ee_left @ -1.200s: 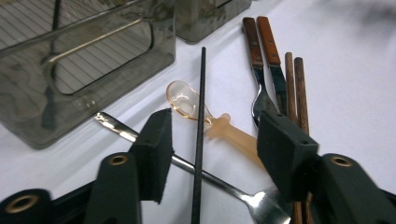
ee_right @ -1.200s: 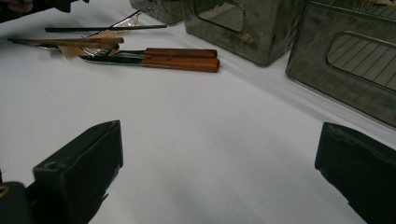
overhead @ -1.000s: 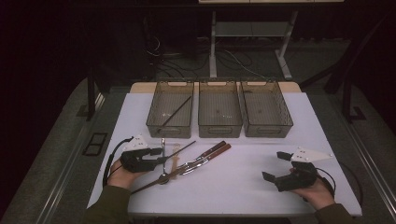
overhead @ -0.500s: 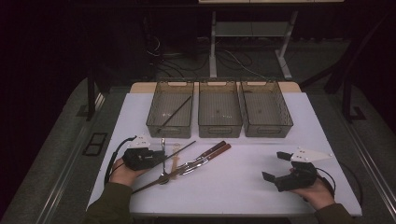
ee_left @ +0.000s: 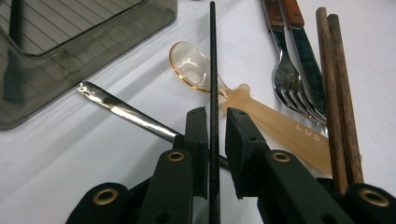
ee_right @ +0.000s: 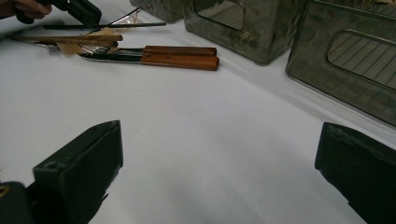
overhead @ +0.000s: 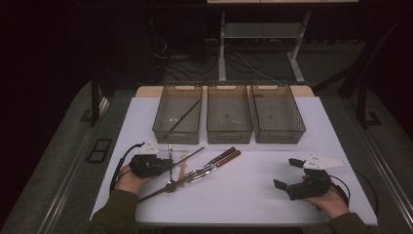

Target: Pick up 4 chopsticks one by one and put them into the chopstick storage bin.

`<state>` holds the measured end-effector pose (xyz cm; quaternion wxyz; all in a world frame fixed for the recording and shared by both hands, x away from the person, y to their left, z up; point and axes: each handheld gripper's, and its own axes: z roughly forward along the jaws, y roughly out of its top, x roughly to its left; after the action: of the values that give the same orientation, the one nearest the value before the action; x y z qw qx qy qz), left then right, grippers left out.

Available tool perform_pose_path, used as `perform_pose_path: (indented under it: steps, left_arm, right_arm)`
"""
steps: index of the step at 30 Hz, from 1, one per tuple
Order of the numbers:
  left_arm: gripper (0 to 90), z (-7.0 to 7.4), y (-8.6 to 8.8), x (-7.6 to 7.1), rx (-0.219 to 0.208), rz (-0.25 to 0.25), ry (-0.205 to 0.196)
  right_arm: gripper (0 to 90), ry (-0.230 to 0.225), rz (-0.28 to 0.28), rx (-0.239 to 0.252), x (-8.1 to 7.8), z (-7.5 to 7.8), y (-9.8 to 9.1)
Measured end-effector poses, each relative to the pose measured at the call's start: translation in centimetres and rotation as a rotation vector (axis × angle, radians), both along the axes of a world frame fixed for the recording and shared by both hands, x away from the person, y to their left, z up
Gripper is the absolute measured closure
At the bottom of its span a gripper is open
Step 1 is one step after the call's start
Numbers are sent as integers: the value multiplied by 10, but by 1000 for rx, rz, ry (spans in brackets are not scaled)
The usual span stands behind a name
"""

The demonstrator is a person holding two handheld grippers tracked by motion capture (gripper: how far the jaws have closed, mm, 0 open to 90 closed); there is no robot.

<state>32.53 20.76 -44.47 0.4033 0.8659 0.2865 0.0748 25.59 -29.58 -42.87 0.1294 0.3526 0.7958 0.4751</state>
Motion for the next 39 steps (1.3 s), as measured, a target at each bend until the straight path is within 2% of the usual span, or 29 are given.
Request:
perform_pose_path:
  steps: [9,28,39]
  left_arm:
    - [800,-2,-2,1,25,-10,13]
    - [850,0,-3,0,31,-1,9]
    - [856,5,-1,0,5,11,8]
  right_arm:
    - [12,0,1,0,0,0,0]
    - [12,-1,0,2,0,0,0]
    - [12,1,3,1,0,0,0]
